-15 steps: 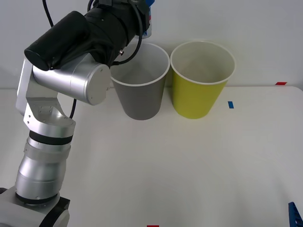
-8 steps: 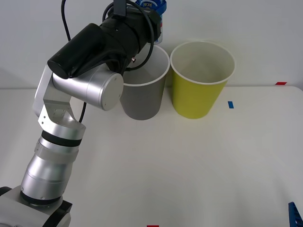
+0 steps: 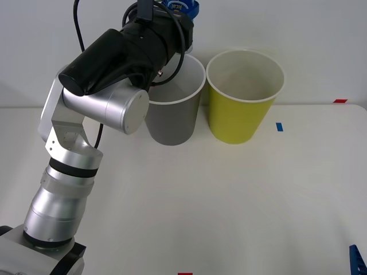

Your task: Put cans in the gray bin and PET bottles in the light green bin.

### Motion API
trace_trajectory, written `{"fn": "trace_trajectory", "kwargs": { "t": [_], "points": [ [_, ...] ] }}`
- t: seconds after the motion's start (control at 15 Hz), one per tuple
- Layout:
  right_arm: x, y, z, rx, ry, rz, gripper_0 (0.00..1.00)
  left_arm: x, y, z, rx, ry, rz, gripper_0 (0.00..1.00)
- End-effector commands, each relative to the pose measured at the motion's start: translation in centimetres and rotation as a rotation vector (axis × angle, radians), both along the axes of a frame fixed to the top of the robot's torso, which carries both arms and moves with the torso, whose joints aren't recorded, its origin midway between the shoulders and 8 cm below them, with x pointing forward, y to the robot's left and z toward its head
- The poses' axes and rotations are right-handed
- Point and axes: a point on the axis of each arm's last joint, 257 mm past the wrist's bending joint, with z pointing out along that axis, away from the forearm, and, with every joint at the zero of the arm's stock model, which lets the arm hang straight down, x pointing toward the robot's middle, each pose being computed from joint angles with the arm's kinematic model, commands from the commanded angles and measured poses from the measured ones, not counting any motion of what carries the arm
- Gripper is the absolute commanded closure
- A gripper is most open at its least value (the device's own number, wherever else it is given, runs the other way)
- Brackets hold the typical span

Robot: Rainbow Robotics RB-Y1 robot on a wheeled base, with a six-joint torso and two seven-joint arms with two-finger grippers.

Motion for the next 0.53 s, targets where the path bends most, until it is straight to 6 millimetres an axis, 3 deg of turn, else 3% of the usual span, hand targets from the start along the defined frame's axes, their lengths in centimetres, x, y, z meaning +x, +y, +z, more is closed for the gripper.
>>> {"fn": "trace_trajectory", "kwargs": {
  "t": [0.07, 0.27, 0.33, 0.4, 0.47, 0.53],
  "points": [
    [0.0, 0.0, 0.0, 0.0, 0.0, 0.0, 0.0, 0.32, 0.62, -0.06, 0.035, -0.014, 0.036, 1.0],
    [0.0, 0.0, 0.0, 0.0, 0.0, 0.0, 0.0, 0.34, 0.63, -0.04, 0.04, -0.018, 0.042, 1.0],
    [0.0, 0.0, 0.0, 0.0, 0.0, 0.0, 0.0, 0.37, 0.72, -0.01, 0.039, -0.018, 0.044, 0.81],
    [0.0, 0.0, 0.0, 0.0, 0.0, 0.0, 0.0, 0.45, 0.82, -0.06, 0.044, -0.019, 0.05, 0.16],
    [0.0, 0.0, 0.0, 0.0, 0.0, 0.0, 0.0, 0.5, 0.96, -0.03, 0.045, -0.02, 0.054, 0.0],
    [0.0, 0.0, 0.0, 0.0, 0.0, 0.0, 0.0, 0.51, 1.0, -0.02, 0.046, -0.021, 0.057, 0.0]
  ]
}}
